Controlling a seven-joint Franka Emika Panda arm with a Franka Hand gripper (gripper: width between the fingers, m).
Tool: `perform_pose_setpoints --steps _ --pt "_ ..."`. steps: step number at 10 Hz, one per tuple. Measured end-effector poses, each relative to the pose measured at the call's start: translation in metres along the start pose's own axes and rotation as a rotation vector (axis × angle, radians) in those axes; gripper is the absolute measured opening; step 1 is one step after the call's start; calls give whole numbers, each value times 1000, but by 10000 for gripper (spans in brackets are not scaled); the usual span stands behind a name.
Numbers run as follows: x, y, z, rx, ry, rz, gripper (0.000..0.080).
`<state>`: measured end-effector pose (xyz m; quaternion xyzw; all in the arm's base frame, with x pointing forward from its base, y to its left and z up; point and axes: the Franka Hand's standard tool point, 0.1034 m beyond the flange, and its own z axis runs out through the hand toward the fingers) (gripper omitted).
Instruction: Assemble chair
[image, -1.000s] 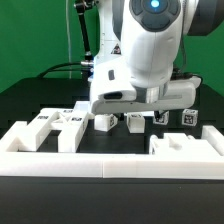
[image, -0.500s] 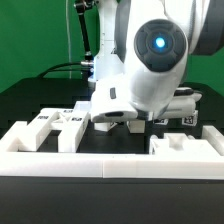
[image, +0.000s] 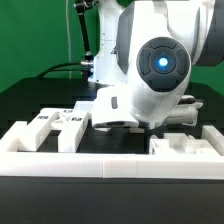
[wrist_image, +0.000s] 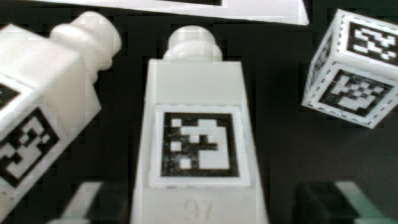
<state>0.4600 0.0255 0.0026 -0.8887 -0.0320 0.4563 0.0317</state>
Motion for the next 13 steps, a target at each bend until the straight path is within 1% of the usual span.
perform_pose_setpoints --steps 1,8,9,10,11,12,13 --pt "0 0 0 0 0 0 287" --pt "0 0 -1 0 1 0 290" --pt "-4 -3 -7 3 -1 0 290" --pt "-12 -10 -25 8 2 3 290" --pt "-24 -18 -46 12 19 10 290" --pt "-32 -20 -60 10 36 5 290" --pt "-37 -21 -70 7 61 3 290"
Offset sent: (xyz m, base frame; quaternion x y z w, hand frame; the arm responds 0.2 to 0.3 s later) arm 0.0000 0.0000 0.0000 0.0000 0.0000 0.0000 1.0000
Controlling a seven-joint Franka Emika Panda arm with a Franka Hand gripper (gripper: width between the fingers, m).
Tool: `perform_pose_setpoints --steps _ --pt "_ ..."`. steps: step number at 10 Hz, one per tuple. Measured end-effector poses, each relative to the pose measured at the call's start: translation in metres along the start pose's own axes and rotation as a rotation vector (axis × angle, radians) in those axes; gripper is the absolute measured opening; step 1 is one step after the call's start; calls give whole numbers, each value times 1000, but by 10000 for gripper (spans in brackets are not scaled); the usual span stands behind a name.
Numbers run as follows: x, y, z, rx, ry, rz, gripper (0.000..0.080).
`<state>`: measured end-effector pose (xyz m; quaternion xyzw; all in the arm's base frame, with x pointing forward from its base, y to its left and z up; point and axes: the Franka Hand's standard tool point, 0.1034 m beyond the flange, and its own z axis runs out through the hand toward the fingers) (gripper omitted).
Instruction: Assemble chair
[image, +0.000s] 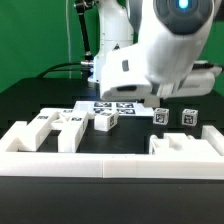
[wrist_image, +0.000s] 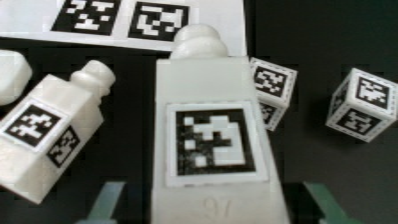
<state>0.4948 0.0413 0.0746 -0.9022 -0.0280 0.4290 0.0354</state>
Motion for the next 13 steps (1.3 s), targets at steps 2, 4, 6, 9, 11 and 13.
perform_pose_setpoints --steps 2,4,6,9,11,13 --pt "7 1 2 -1 28 0 290" --pt "8 3 -15 -1 109 -10 290" --pt "-2 0 -50 -3 177 -13 290" --pt "5 0 -59 -10 308 -8 290" --pt "13 1 -66 -14 399 -7 290" --pt "17 -7 -91 -12 487 -18 290"
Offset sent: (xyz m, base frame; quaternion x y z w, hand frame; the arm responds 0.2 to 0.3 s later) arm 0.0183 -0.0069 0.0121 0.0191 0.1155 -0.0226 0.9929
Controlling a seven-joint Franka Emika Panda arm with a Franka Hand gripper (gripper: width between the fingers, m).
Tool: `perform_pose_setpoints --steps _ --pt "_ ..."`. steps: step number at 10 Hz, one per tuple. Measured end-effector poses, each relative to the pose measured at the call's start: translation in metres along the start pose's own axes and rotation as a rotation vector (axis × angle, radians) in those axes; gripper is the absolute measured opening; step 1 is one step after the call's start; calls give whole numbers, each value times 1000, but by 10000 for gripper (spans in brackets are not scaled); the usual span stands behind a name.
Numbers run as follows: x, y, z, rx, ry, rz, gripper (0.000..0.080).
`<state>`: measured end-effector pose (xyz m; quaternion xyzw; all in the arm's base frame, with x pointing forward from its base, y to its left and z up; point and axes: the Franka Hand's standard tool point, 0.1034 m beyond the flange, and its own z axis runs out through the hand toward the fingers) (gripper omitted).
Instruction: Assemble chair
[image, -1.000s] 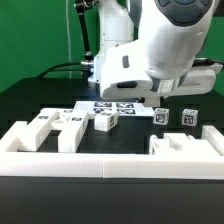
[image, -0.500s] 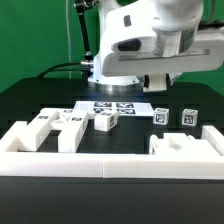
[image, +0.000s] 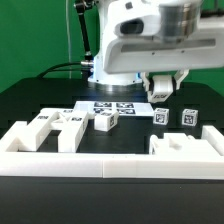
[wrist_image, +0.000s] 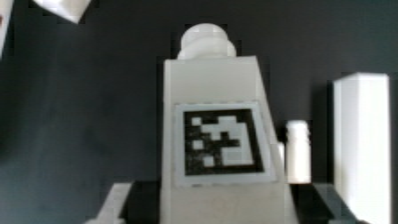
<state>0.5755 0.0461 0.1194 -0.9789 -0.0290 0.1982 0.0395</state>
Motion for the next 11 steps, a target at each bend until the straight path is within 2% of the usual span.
perform_pose_setpoints --steps 2,3,5,6,7,9,10,11 --pt "13 -5 -27 -4 73 -10 290" --pt "19 -4 -29 -9 144 -9 290" --pt "19 -2 -28 -15 224 -5 290" --pt "27 -2 -30 -19 285 -5 290" --pt "34 -7 -29 -23 344 -12 290" --pt "47 -21 -39 -26 421 -33 290" --pt "55 -24 -46 -30 480 -41 290" --pt "58 -22 -45 -34 527 -39 290"
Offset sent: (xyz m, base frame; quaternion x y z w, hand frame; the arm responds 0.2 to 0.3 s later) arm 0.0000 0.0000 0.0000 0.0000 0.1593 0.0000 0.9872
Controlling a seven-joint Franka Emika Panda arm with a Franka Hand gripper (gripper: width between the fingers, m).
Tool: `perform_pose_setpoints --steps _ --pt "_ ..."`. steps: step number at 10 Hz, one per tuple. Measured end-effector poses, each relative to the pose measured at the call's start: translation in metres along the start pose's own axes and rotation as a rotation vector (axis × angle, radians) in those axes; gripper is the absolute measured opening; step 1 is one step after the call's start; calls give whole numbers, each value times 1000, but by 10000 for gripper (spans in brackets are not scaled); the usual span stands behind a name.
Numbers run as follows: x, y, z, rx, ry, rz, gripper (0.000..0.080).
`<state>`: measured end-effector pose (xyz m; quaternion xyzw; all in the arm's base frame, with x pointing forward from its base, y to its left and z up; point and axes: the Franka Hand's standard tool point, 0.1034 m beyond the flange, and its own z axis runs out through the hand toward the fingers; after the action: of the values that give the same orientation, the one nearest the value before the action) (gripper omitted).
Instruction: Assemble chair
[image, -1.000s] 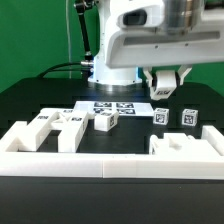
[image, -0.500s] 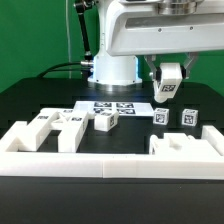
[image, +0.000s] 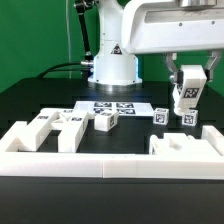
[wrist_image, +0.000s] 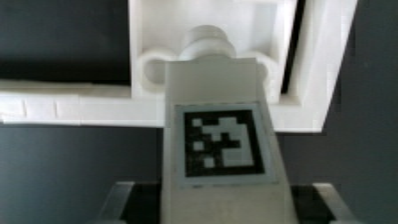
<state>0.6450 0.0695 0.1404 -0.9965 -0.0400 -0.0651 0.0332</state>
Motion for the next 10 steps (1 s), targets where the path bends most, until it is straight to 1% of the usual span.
perform_pose_setpoints --steps 3,5,6,7,10 --pt "4 2 4 -10 103 1 290" --pt "11 -11 10 -8 215 -12 290" --pt "17 -17 10 -5 271 -18 290" --pt "20 -21 9 -4 299 -24 290" --pt "20 -21 10 -5 300 -26 290"
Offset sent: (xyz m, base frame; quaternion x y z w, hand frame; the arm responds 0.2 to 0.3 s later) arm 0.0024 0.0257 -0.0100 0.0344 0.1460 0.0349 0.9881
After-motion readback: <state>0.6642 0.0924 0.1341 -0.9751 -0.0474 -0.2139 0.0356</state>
